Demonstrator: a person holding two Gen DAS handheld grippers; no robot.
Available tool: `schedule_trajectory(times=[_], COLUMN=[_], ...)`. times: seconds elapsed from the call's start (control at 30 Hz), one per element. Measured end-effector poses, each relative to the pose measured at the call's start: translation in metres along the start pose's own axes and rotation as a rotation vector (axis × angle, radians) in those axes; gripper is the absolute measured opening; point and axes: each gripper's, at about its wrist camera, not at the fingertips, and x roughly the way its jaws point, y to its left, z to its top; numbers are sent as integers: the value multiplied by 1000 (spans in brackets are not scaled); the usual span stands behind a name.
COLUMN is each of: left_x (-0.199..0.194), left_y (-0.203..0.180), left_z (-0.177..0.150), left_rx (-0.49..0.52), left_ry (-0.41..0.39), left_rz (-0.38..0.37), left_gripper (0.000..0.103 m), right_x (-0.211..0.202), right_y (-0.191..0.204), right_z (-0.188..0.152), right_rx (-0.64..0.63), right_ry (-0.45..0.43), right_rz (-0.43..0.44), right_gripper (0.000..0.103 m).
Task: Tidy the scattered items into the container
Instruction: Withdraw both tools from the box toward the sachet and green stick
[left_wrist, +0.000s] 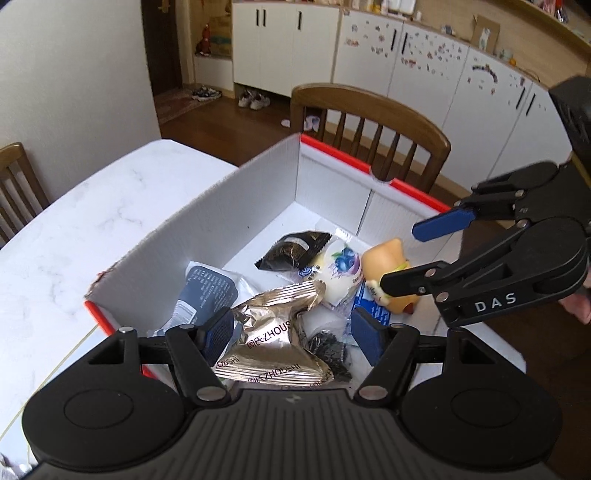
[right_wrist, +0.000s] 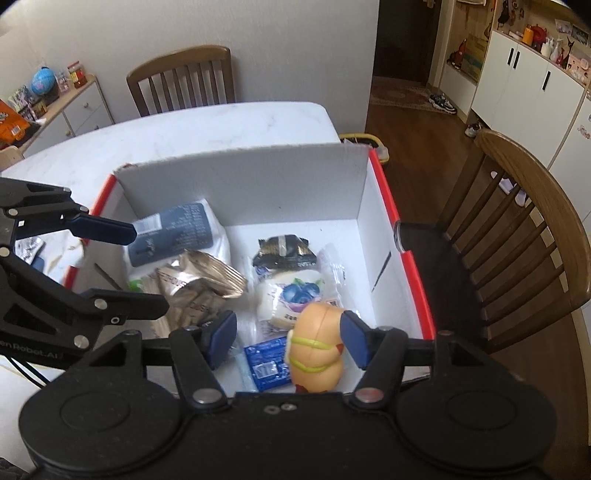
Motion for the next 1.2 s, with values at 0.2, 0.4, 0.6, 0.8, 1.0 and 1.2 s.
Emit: schedule_trajectory(times=[0.2,0.4,0.6,0.8,1.0,1.2], left_x=[-26,-53,-85,-108,-121,-132], left_y=[0,10,28,46,60,73], left_z=[-7,-22,-43,-63,-84,-103], left_rx=[-20,-54,-99,-123,-140,-149], left_ry=[-53,-91,-130,-154,-150,-149], left_rz=[2,14,54,87,107,115], left_gripper=[69,69,77,80,82,82], right_x=[-15,-27,-32,-28,-25,-26], right_y=[9,23,40,59,80,100], right_z=[0,-1,-2,-1,0,-1], right_rx=[15,30,24,18,12,27], right_ry=[-34,-70,-86,-72,-71,-71], right_rz=[13,28,44,51,44,45], right_gripper=[62,62,63,64,64,71])
